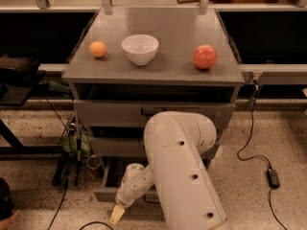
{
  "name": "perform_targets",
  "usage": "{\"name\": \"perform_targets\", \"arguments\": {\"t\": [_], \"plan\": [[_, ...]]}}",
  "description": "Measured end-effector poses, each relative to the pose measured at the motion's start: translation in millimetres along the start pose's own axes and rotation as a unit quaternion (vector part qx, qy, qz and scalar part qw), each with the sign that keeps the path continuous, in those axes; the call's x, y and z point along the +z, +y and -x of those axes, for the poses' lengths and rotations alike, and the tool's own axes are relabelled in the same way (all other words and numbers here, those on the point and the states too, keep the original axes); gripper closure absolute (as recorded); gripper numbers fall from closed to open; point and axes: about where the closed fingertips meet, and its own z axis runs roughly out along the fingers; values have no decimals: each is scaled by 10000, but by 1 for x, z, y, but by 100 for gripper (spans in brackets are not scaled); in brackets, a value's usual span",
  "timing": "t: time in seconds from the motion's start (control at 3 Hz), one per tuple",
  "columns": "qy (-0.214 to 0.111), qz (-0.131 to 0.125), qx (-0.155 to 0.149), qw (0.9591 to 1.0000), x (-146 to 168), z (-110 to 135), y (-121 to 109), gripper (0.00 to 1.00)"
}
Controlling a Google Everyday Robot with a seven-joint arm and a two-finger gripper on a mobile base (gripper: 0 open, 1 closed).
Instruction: Close bottom drawer
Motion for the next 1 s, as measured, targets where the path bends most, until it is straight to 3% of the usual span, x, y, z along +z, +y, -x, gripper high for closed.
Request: {"name": "perform_targets", "arguments": {"t": [0.33,0.67,1.0], "plan": [[-80,-72,-71,9999,-1,16,-2,0],[-206,-101,-63,9997,-12,10,0,18],[-346,-164,66,9992,-30,-12,5,41]]}}
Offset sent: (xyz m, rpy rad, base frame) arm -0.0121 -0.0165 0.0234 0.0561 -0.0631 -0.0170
